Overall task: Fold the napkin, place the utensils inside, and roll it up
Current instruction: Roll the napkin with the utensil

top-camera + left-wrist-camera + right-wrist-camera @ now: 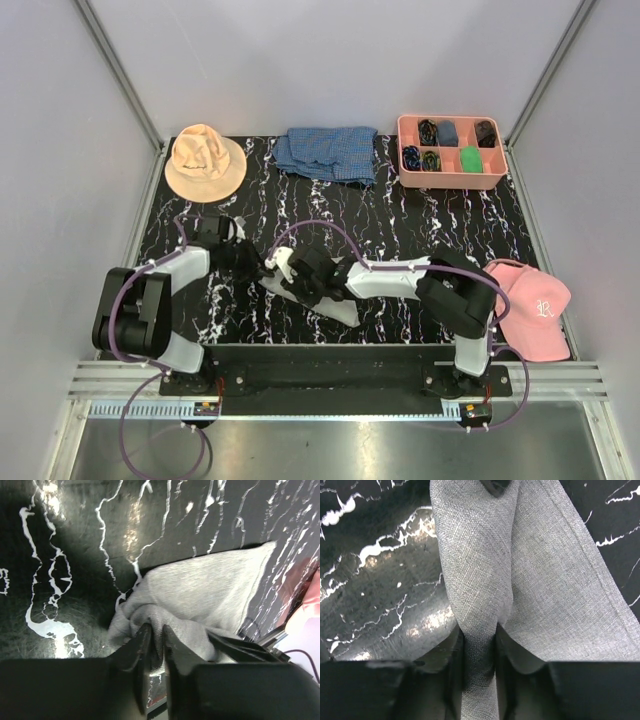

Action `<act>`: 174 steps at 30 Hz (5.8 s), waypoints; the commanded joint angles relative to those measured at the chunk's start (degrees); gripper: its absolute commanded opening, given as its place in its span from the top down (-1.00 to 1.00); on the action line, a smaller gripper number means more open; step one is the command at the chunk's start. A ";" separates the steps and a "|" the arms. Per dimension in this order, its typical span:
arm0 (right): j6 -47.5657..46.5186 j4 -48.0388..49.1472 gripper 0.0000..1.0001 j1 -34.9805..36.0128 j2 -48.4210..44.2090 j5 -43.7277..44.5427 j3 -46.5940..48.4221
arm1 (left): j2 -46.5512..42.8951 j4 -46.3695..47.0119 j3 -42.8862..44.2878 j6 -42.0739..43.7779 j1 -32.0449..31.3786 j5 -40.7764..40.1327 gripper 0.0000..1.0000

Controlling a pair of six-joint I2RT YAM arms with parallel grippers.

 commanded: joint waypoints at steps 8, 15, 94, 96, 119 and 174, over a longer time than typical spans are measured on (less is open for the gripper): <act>3.58 -3.96 0.69 -5.24 1.18 -24.36 0.00 | -9.93 -2.53 1.10 0.53 3.78 -1.48 -0.33; 7.71 -3.43 0.70 -12.97 4.42 -42.82 2.46 | -15.90 -1.74 -2.94 0.36 4.41 -3.06 -0.36; 3.32 -10.46 0.32 1.61 3.64 1.99 1.41 | -4.04 5.65 -3.04 -1.76 2.91 4.94 0.56; 3.15 -9.59 0.37 1.26 2.15 -2.48 1.06 | -6.06 4.24 -2.69 -1.40 3.35 3.27 0.32; 7.54 -7.39 0.46 -15.26 9.96 -46.97 8.43 | -17.14 7.48 -12.27 -2.37 4.49 1.42 -0.10; -1.69 -12.75 -0.28 3.01 3.63 6.46 6.50 | -4.04 7.05 -6.56 -2.02 4.49 3.09 1.00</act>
